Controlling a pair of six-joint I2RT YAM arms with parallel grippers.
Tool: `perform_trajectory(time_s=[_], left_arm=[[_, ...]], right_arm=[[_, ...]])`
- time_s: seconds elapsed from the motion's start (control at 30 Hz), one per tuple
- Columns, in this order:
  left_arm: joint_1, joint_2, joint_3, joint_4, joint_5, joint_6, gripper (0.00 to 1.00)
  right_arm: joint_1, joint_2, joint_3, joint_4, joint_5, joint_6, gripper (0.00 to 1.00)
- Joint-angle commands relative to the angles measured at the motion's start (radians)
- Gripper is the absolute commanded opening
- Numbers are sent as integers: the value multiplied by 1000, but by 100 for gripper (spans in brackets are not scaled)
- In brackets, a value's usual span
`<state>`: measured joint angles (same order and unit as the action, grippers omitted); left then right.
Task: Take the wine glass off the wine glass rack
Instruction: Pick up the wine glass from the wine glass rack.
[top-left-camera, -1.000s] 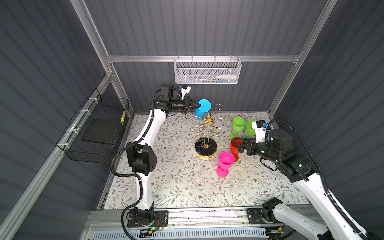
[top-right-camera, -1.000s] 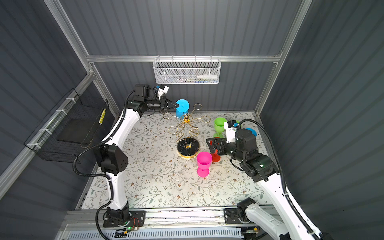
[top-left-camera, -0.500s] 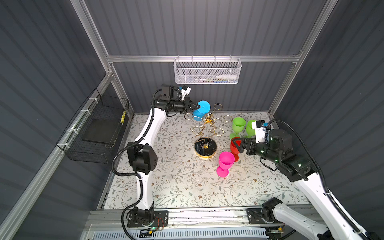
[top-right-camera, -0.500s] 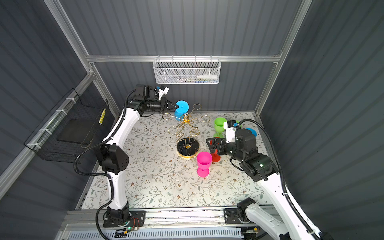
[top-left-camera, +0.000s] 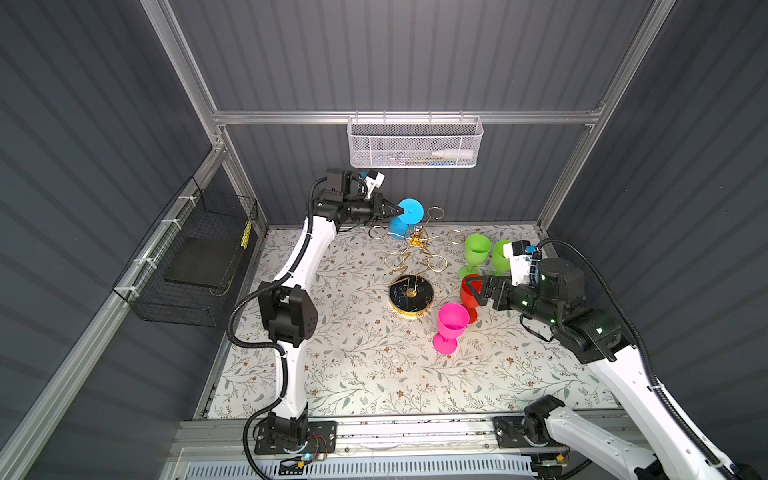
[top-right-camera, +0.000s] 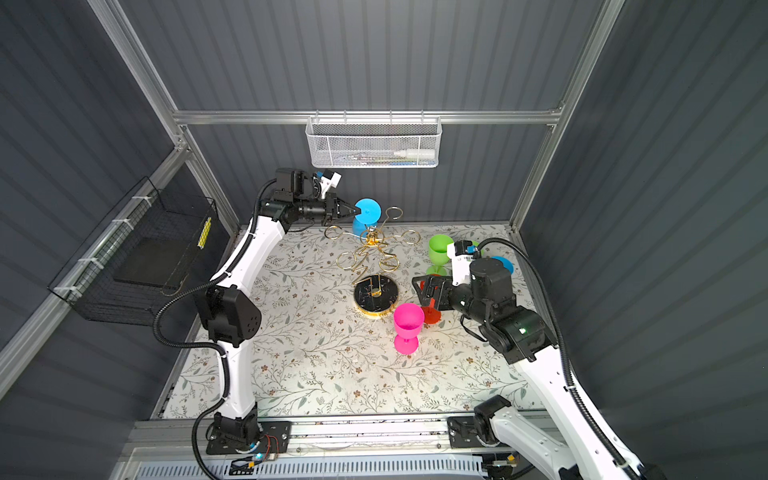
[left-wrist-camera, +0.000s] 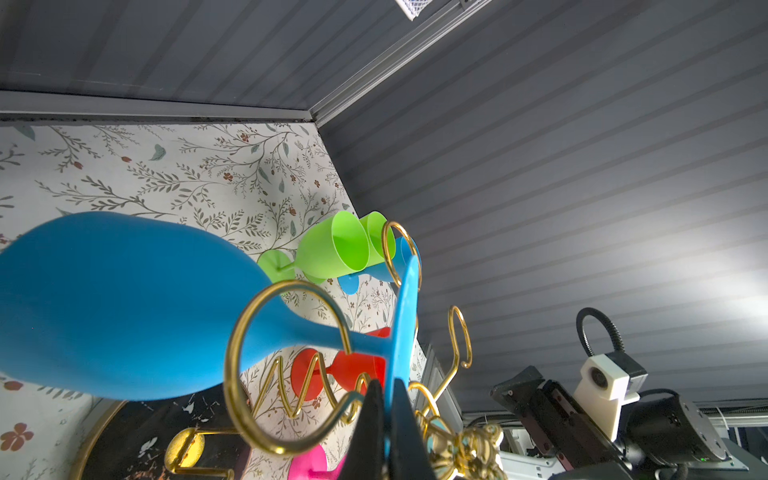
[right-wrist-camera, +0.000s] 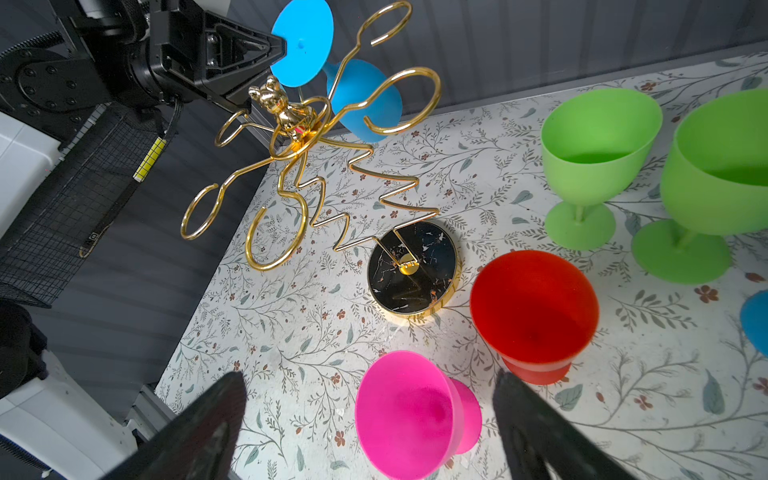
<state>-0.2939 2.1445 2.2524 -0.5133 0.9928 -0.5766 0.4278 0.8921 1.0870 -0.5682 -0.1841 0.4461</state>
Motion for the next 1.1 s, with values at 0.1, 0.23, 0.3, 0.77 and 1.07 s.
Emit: perform_trajectory(time_s=[0.1, 0.23, 0.3, 0.77, 1.07], left_arm=[[-5, 12, 6, 111, 20, -73, 0], [-5, 11, 5, 149, 3, -102, 0], [-2, 12, 3, 165, -7, -115, 0], [56, -25, -80, 393, -62, -264, 0], [124, -78, -194, 505, -72, -332, 0]], right_arm=[[-5, -5, 7, 15, 4, -6, 95], [-3, -5, 7, 15, 6, -7, 95], [-5, -5, 7, 15, 5, -7, 95], [-4, -21, 3, 1, 26, -15, 95], [-5, -24, 1, 1, 31, -19, 95]])
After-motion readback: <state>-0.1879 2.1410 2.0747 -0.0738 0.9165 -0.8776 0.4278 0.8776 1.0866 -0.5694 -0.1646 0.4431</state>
